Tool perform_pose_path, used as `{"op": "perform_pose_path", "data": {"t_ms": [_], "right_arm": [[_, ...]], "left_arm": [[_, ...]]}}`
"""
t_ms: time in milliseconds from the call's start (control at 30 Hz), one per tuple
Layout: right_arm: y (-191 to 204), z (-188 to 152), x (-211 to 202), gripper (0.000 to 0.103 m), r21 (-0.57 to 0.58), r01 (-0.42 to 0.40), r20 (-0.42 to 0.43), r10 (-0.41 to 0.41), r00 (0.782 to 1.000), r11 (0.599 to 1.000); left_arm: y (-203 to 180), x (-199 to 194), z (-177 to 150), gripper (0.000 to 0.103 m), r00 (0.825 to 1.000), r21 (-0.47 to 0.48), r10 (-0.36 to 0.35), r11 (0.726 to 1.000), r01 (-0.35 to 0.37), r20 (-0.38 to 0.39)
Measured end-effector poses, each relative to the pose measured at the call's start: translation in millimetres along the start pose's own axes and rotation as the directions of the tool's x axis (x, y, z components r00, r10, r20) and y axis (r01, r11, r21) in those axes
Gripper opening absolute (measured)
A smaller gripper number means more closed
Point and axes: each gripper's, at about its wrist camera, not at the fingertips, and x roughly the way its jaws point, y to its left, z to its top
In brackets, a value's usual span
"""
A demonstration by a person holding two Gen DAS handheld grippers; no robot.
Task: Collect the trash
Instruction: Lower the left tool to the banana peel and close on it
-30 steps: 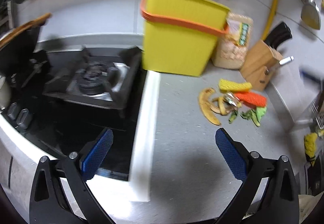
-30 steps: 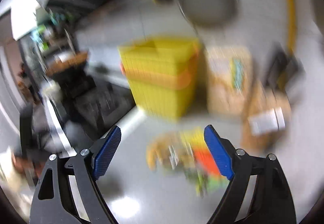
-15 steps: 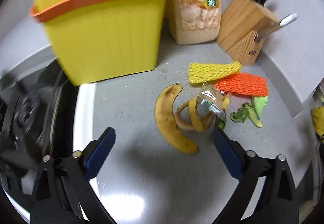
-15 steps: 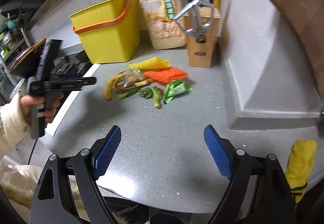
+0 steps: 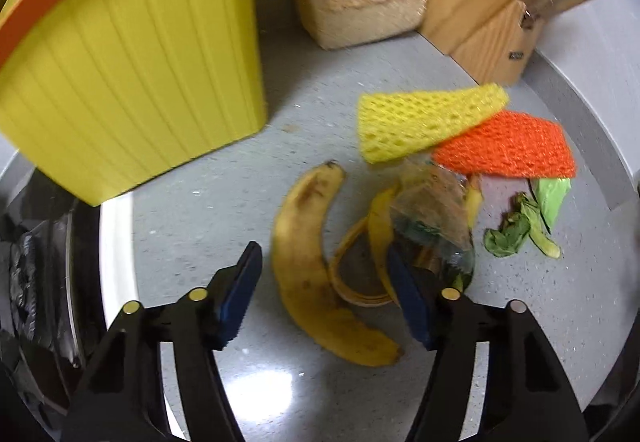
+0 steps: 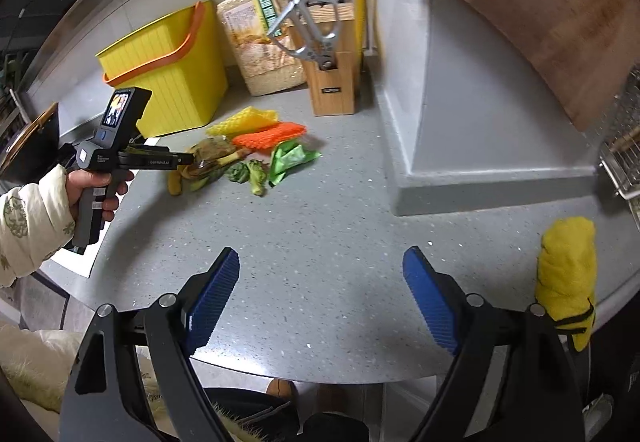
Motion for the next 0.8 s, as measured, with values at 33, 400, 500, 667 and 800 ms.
{"op": "perform_pose_path", "data": {"t_ms": [33, 400, 500, 667, 800], "right_arm": [[-1, 0, -1, 0.081, 0.002, 0.003, 0.002, -0.003, 1.000, 1.000], [-7, -1, -2, 0.081, 0.012, 0.001, 0.002, -0.001, 1.000, 1.000], [-7, -1, -2, 0.081, 0.011, -0.001, 0.001, 0.001, 1.000, 1.000], [-9, -1, -1, 0.081, 0.019, -0.006, 0.000, 0.006, 1.000, 1.000], [-10, -1, -2, 0.081, 0.020, -0.004, 0.006, 0.004, 1.000, 1.000]], "left_arm": [[-1, 2, 1, 0.049, 1.000, 0.006, -0.015, 1.000, 0.015, -0.009], [5, 0, 5, 0.049, 0.991, -0.006, -0.129, 0.992, 0.129, -0.044], [8, -6, 6, 0.049, 0.989, 0.001, -0.143, 0.990, 0.143, -0.033], [1, -18, 2, 0.061, 0.987, 0.034, -0.161, 0.986, 0.161, -0.002], [-5, -9, 3, 0.052, 0.991, 0.064, -0.132, 0.989, 0.134, -0.035]]}}
